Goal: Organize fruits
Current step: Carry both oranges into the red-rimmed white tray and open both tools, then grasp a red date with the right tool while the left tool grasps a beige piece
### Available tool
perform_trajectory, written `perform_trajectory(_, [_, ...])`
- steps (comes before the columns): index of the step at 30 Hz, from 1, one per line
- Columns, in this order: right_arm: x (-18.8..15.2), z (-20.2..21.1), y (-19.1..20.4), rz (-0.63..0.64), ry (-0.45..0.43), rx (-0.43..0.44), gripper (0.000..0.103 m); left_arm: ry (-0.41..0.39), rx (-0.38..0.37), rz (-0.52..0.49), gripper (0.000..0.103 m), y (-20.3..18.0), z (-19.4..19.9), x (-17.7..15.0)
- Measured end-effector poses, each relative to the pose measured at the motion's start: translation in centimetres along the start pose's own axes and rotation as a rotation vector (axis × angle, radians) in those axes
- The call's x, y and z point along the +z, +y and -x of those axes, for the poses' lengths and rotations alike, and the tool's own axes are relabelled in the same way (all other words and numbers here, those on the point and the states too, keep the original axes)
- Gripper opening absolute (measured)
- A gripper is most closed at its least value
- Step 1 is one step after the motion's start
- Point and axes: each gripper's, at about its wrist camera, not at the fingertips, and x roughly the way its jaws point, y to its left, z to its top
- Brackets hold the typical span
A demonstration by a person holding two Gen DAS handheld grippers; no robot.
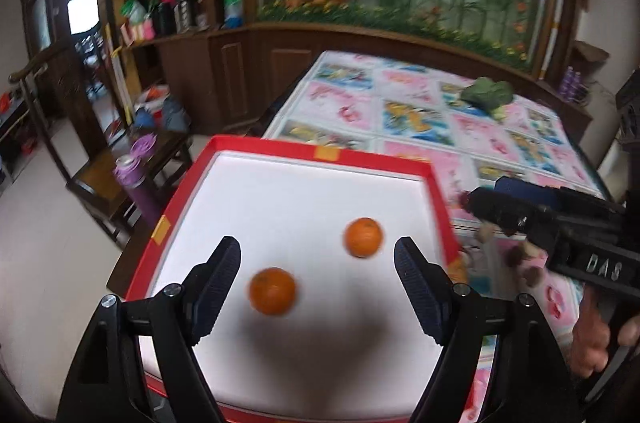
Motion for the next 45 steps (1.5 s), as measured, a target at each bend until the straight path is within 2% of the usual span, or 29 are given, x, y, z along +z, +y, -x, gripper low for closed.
perform_trajectory(3, [-1.6, 3.1, -2.5, -0.018, -0.032, -0.047, 0.061, -0.022, -0.052, -0.045, 0.08, -2.0, 0.8, -1.3])
perform_trajectory(8, [-5.5, 7.8, -8.1, -0.104, -0.058, -0.135, 0.061, 0.021, -0.168, -0.067, 0.08, -5.4, 0.7, -3.6])
perform_trajectory(10, [-6.8, 9.2, -9.8, -0.135, -0.058, -0.167, 0.061, 0.033, -0.19, -0.097, 0.08, -7.2, 0.5, -3.9])
perform_trajectory(15, [-9.4, 10.4, -12.4, -0.128, 0.005, -0.268, 0.061, 0.064, -0.248, -0.178, 0.08, -12.2, -0.9, -4.1])
perform_trajectory(19, [-10.0, 9.7, -13.5, -0.127, 0.05, -0.263, 0.061, 0.119, -0.254, -0.222, 0.08, -14.9, -2.3, -4.6])
perform_trajectory(22, [-10.1, 8.8, -13.7, -0.124, 0.068, -0.268, 0.054, 0.144, -0.264, -0.228, 0.08, -15.8, -3.1, -4.7])
perform_trajectory(24, [-9.9, 7.8, -14.1, -0.133, 0.092, -0.275, 0.042, 0.15, -0.257, -0.246, 0.079, -16.4, -3.4, -4.8])
perform_trajectory(28, [-9.9, 6.5, -14.6, -0.149, 0.119, -0.279, 0.038, 0.178, -0.266, -0.244, 0.079, -17.2, -4.3, -4.7])
perform_trajectory(32, [-10.2, 5.7, -14.8, -0.147, 0.141, -0.291, 0.026, 0.196, -0.278, -0.243, 0.079, -18.0, -4.9, -4.5])
perform_trajectory(33, [-10.3, 5.6, -15.0, -0.151, 0.144, -0.287, 0.026, 0.196, -0.278, -0.25, 0.079, -18.4, -5.1, -4.4])
perform_trajectory(35, [-10.3, 5.7, -15.2, -0.161, 0.132, -0.283, 0.026, 0.193, -0.277, -0.257, 0.076, -18.8, -5.4, -4.4])
perform_trajectory(40, [-10.4, 5.8, -15.2, -0.161, 0.124, -0.281, 0.026, 0.227, -0.277, -0.238, 0.056, -19.2, -7.0, -4.3])
perform_trajectory(45, [-10.4, 5.8, -15.3, -0.165, 0.123, -0.278, 0.026, 0.23, -0.28, -0.232, 0.046, -19.4, -7.4, -4.2])
